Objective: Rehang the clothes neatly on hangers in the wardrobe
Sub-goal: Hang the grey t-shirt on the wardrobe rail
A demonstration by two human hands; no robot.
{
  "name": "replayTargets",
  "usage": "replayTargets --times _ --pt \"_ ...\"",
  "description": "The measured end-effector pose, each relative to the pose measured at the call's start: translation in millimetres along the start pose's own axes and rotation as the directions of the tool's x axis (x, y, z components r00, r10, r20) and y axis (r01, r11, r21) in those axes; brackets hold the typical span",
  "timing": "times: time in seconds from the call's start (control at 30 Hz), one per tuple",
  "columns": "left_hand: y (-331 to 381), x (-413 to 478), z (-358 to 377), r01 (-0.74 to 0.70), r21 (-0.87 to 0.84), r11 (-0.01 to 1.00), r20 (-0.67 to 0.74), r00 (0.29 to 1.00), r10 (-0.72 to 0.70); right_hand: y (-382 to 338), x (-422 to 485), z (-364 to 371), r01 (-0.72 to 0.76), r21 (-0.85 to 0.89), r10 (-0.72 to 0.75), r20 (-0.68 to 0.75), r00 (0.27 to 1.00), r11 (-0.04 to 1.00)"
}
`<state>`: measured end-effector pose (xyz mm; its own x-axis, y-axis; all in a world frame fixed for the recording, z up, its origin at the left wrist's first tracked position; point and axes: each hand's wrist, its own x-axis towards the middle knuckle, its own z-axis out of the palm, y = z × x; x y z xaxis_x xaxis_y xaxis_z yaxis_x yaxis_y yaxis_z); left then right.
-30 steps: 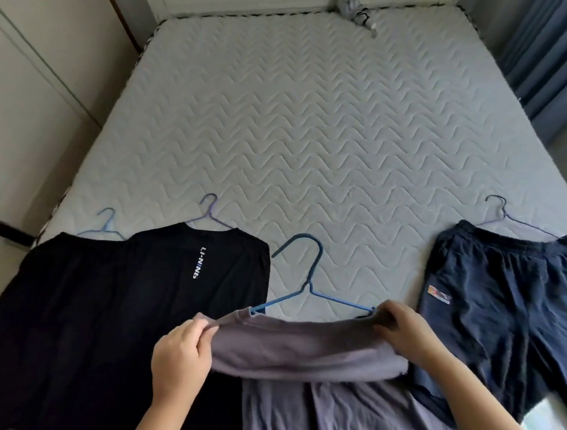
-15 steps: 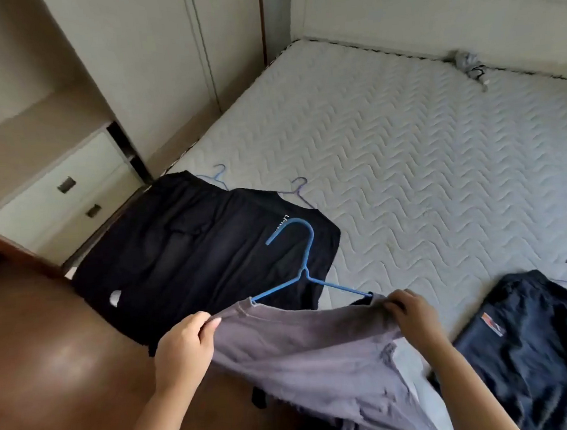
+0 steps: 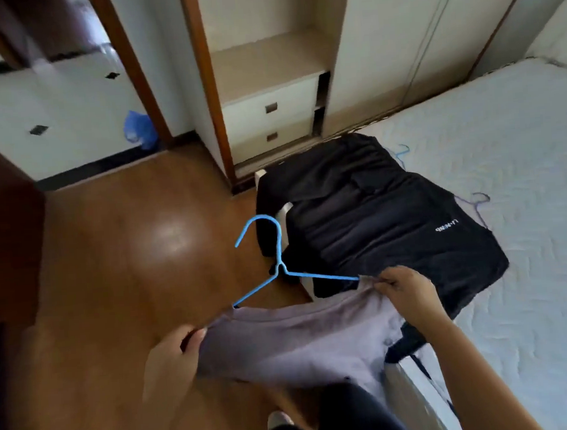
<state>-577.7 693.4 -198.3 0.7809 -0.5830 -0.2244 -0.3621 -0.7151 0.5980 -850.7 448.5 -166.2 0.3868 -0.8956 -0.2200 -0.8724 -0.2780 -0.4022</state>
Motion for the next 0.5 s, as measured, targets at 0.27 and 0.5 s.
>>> replayTargets --times 0.27,0.5 --pt "-64.0 -5.2 -57.3 0.164 -0.074 0.984 -0.296 0.938 -0.179 -130.1 48.7 43.7 0.142 0.033 -0.145 0.272 0.951 0.989" --pt "-91.9 70.4 -103.0 0.299 -0.140 0.944 -0.354 0.875 -0.330 -226.5 131.0 103.5 0.307 0.049 -0.303 0.357 0.883 0.951"
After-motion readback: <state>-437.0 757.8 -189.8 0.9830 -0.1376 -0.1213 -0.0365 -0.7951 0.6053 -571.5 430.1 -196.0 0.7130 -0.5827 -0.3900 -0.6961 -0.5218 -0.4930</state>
